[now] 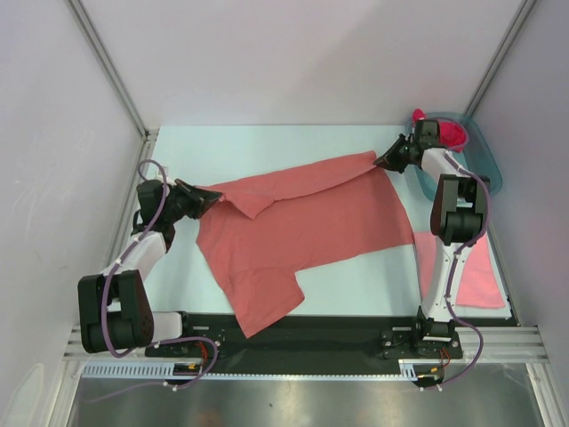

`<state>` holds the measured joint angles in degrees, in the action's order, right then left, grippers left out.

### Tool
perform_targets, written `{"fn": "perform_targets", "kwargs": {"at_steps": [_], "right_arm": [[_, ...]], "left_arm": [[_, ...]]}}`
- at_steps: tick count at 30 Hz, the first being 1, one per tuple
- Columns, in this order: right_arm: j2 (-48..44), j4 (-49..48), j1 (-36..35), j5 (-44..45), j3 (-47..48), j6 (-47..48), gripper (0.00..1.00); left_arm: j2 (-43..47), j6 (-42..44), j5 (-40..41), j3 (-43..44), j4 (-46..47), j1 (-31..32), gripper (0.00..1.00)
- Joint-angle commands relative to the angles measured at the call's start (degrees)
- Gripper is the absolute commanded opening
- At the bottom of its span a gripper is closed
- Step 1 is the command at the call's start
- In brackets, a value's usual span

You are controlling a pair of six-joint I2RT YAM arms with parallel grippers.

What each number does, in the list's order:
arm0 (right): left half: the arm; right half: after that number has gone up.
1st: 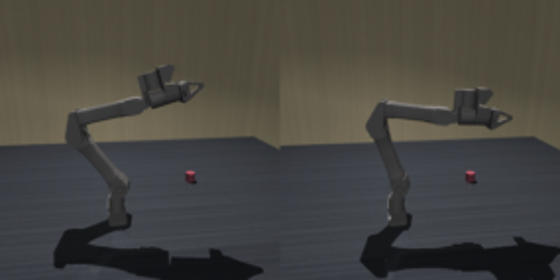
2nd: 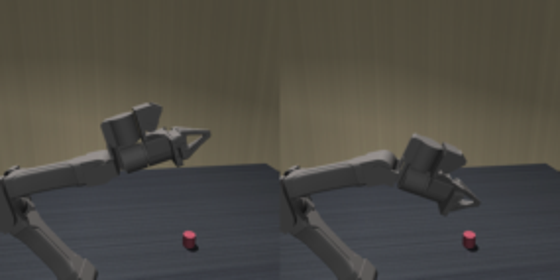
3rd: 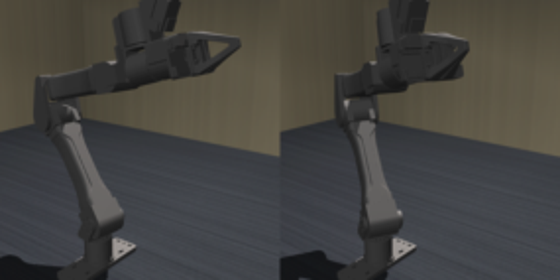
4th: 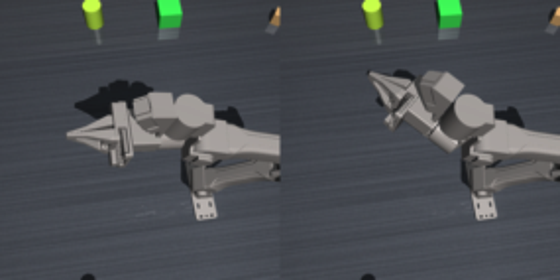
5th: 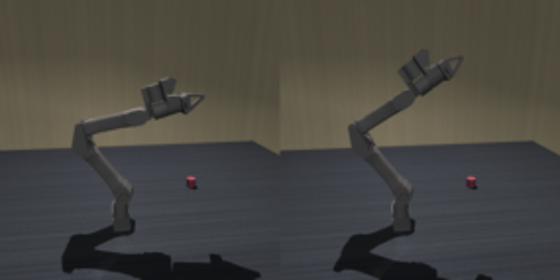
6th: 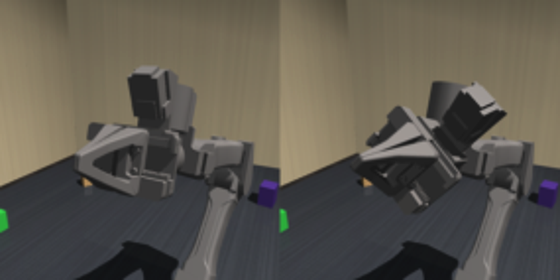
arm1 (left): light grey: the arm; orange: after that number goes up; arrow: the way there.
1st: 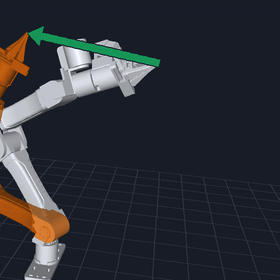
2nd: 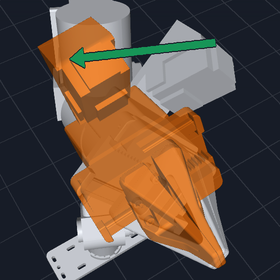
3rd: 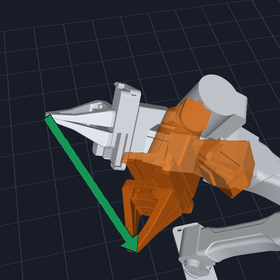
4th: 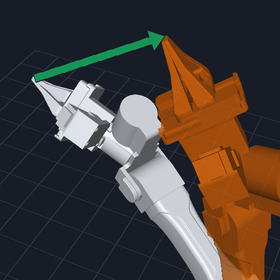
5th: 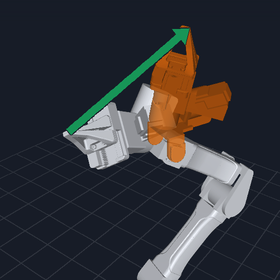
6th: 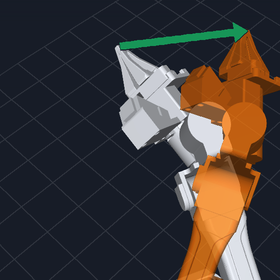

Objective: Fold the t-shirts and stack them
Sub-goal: Fold the tshirt

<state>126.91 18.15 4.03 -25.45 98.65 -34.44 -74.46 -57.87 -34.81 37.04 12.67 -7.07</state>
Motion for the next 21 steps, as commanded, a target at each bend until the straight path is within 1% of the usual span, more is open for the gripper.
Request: {"fn": "perform_targets", "kwargs": {"at_steps": [1, 3, 5, 7, 10, 11, 12, 14, 15, 17, 18, 20, 21], "right_arm": [[-0.97, -0.93, 0.63, 0.23, 3.73, 0.77, 0.01], [-0.27, -0.84, 0.63, -0.29, 5.05, 0.60, 0.01], [0.53, -2.76, 0.45, -0.65, 6.29, -0.01, 0.01], [1.14, -4.87, 0.01, -0.56, 8.12, -0.28, 0.01], [3.86, -7.16, -0.52, -1.09, 11.64, -1.16, 0.01], [6.22, -7.43, -0.95, -1.35, 15.13, -1.77, 0.01], [7.46, -7.86, -1.13, -1.62, 17.43, -1.86, 0.01], [10.18, -8.65, -1.66, -2.05, 23.04, -3.26, 0.01], [12.46, -10.92, -1.75, -2.67, 24.30, -4.14, 0.01], [14.67, -12.87, -1.92, -3.20, 27.10, -6.51, 0.02], [16.25, -15.92, -1.92, -3.37, 27.73, -7.30, 0.01], [17.66, -17.53, -1.92, -3.20, 28.78, -9.15, 0.01], [18.97, -21.10, -1.92, -3.37, 29.75, -9.68, 0.01]], "left_arm": [[1.42, 1.27, -1.05, 0.23, 1.83, 0.39, 0.00], [0.81, 0.48, -1.14, 1.19, 3.67, 0.48, 0.00], [-0.16, 0.04, -0.79, 2.24, 6.48, 0.39, 0.00], [-1.21, 1.26, 1.57, 6.02, 6.15, 0.30, 0.00], [-5.42, 1.53, 3.16, 12.52, 6.49, -0.49, 0.00], [-8.22, 1.44, 3.51, 14.36, 7.28, -0.75, 0.00], [-9.73, 1.53, 3.87, 18.12, 7.63, -0.84, 0.00], [-13.33, 1.44, 3.87, 21.92, 8.77, -1.10, 0.00], [-16.83, 0.92, 3.78, 25.16, 9.56, -1.19, 0.00], [-20.01, -0.05, 3.08, 28.16, 11.49, -1.28, 0.00], [-23.33, -0.49, 2.56, 30.79, 11.94, -1.37, 0.00], [-26.08, -2.41, 2.03, 32.74, 14.04, -1.63, 0.00], [-28.27, -3.04, 1.85, 34.23, 14.75, -1.72, 0.00]]}}
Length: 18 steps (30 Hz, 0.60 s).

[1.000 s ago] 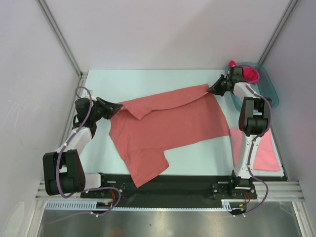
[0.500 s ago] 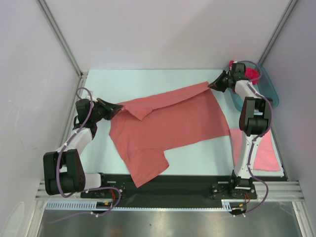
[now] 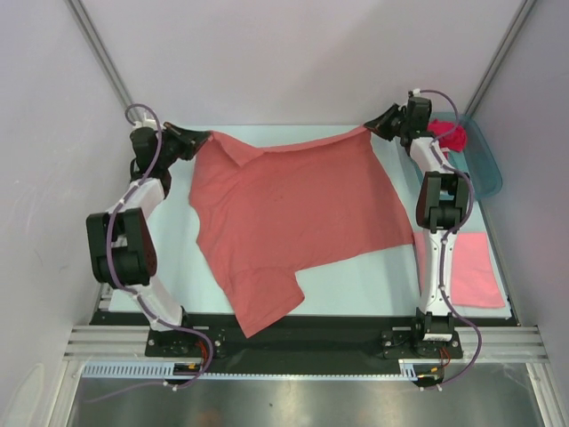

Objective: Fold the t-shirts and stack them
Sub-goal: Fold the tshirt

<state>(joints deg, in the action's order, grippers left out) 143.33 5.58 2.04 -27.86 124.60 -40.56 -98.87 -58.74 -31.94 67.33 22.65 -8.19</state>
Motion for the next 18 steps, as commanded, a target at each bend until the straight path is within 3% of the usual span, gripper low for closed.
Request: {"fn": "perform_targets", "kwargs": {"at_steps": [1, 8, 18], "right_arm": [[3.18, -9.53, -0.02, -1.15, 4.42, -4.17, 0.01], [6.88, -8.93, -0.64, -1.24, 10.14, -5.76, 0.02], [-3.84, 3.88, 1.12, -1.15, -1.02, -1.20, 0.02]], "left_arm": [[-5.01, -2.52, -1.19, 4.73, 5.29, -0.60, 0.00], [-6.78, -3.49, -1.37, 7.29, 5.39, -0.78, 0.00], [2.80, -2.69, -4.61, -5.08, -0.33, -1.74, 0.00]]}}
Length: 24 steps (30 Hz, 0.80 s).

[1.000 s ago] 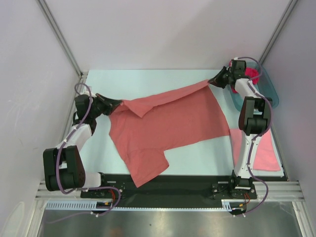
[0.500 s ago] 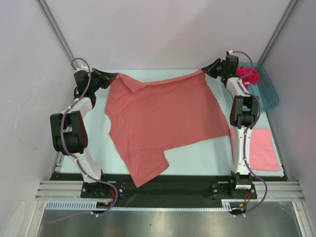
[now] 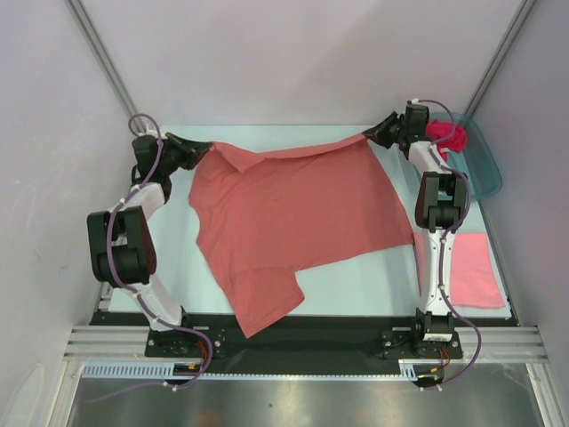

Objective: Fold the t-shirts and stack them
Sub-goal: Fold the tshirt

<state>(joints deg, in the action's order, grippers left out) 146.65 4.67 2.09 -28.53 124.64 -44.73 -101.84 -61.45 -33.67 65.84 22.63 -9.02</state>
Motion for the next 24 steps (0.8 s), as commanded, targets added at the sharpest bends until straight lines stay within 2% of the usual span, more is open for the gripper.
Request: {"fn": "perform_targets", "kwargs": {"at_steps": [1, 8, 13, 24], "right_arm": [[-7.69, 5.78, 1.25, -0.38, -1.76, 4.03, 0.02], [-12.52, 7.81, 2.75, -1.17, -10.11, 7.28, 0.02], [-15.95, 6.67, 2.92, -0.57, -17.84, 7.90, 0.02], [-17.63, 10.01, 3.01, 0.93, -21.63, 10.89, 0.02]], "left_arm": [[6.82, 0.02, -3.76, -5.01, -0.31, -1.18, 0.00], [14.91, 0.72, -5.44, -15.38, -1.27, -1.09, 0.00], [16.32, 1.60, -6.67, -17.76, -2.07, -0.83, 0.00], [16.33, 3.53, -6.41, -20.40, -2.95, -0.65, 0.00]]}}
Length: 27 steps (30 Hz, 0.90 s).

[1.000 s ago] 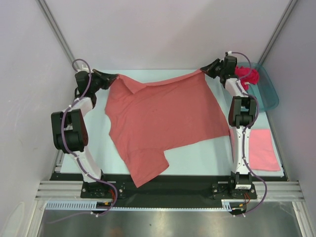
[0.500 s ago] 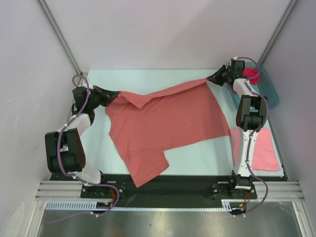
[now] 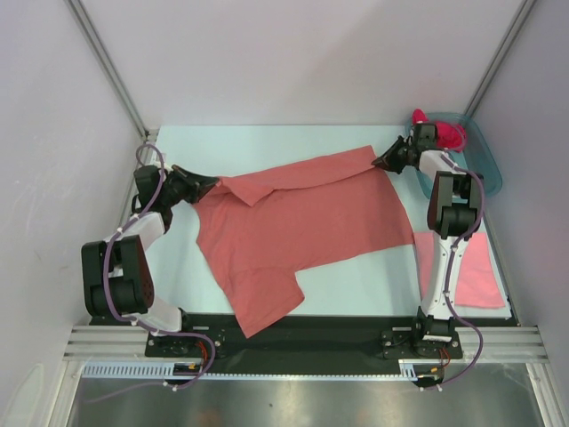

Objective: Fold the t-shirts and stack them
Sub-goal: Fold the tshirt

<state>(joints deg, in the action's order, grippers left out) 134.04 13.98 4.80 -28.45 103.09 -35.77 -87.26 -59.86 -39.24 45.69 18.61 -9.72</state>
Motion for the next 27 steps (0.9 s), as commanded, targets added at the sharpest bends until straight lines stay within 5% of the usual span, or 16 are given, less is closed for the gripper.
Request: {"fn": "perform_targets", "kwargs": {"at_steps": [1, 17, 21, 24, 27], "right_arm": [[-5.19, 0.96, 0.30, 1.28, -0.34, 2.19, 0.02], [-5.37, 1.23, -0.49, 3.92, -3.25, 2.55, 0.05], [-5.54, 2.45, -0.58, 4.54, -2.11, 3.16, 0.14], [-7.03, 7.28, -0.84, 6.73, 0.09, 5.44, 0.27], [-12.38, 10.36, -1.72, 9.81, -1.12, 7.55, 0.43]], "left_arm": [[1.66, 2.11, -0.66, -0.34, 1.08, 0.05, 0.00], [1.13, 2.81, -0.39, -2.18, 0.72, -1.01, 0.00], [2.80, 3.69, 0.39, -3.76, -0.85, -1.27, 0.01], [7.78, 5.88, 1.36, -7.01, -4.35, -1.53, 0.11], [15.25, 9.75, 4.08, -12.11, -9.80, -2.49, 0.33]]}}
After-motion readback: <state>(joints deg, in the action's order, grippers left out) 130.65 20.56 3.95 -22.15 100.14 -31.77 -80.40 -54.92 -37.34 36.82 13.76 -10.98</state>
